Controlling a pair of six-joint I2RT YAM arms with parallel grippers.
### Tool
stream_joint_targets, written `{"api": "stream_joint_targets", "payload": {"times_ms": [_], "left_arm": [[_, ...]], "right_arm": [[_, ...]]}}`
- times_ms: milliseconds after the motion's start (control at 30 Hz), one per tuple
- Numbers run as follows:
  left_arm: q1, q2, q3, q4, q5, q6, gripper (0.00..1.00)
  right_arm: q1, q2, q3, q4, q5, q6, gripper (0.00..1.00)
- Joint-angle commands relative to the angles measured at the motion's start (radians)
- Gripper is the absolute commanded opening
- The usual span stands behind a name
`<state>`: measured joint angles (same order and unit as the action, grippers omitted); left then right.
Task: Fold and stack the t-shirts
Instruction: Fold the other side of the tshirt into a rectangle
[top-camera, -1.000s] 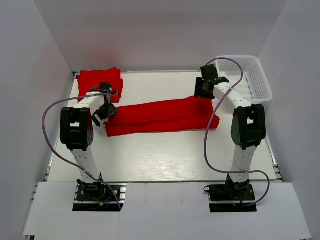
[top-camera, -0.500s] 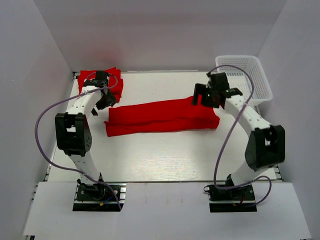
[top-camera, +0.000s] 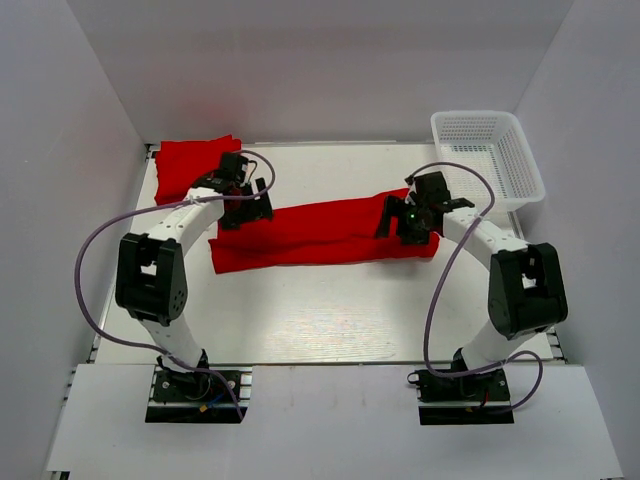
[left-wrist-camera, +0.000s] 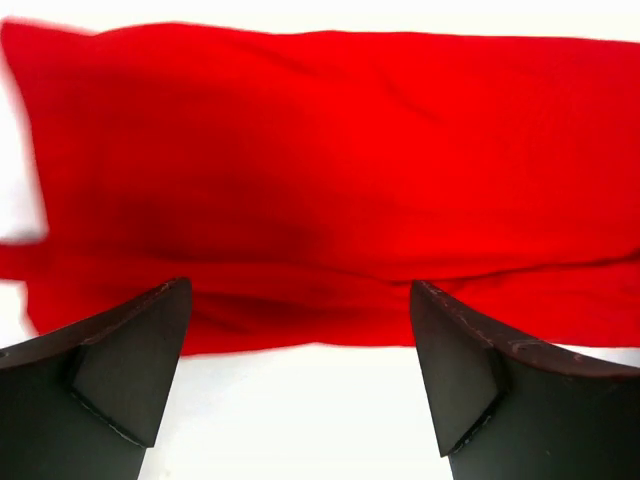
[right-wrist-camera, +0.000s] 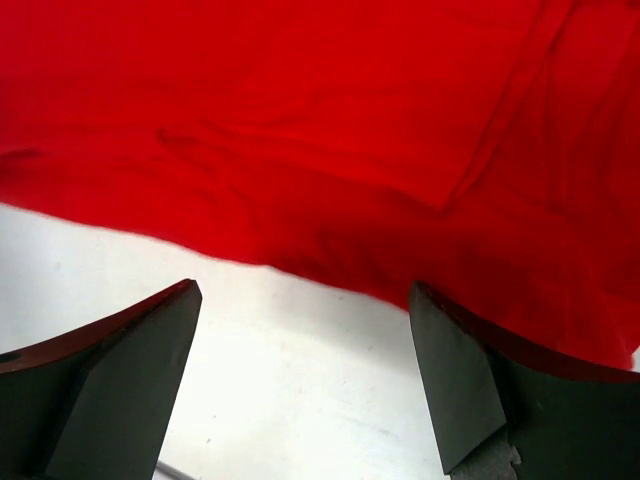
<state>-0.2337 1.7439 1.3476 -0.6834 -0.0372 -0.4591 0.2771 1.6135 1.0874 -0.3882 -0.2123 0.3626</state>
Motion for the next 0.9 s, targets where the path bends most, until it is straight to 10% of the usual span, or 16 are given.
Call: {"api": "stream_joint_targets", "payload": {"times_ms": [0, 433, 867], "left_arm": [[-0.019, 0.035, -0.025, 0.099, 0.082, 0.052, 1.0], [-0.019, 0.298, 0.07, 0.091, 0.013, 0.062, 1.0], [-0.019, 0.089, 0.086, 0.127, -0.021, 0.111, 1.0]], "right_arm": [[-0.015, 0.048, -0.018, 0.074, 0.065, 0.006, 0.9], [-0.092, 0.102, -0.167, 0.121, 0.125, 0.042, 0.9], [-0.082, -0.133, -0.04, -0.018, 0.021, -0.065, 0.9]]}}
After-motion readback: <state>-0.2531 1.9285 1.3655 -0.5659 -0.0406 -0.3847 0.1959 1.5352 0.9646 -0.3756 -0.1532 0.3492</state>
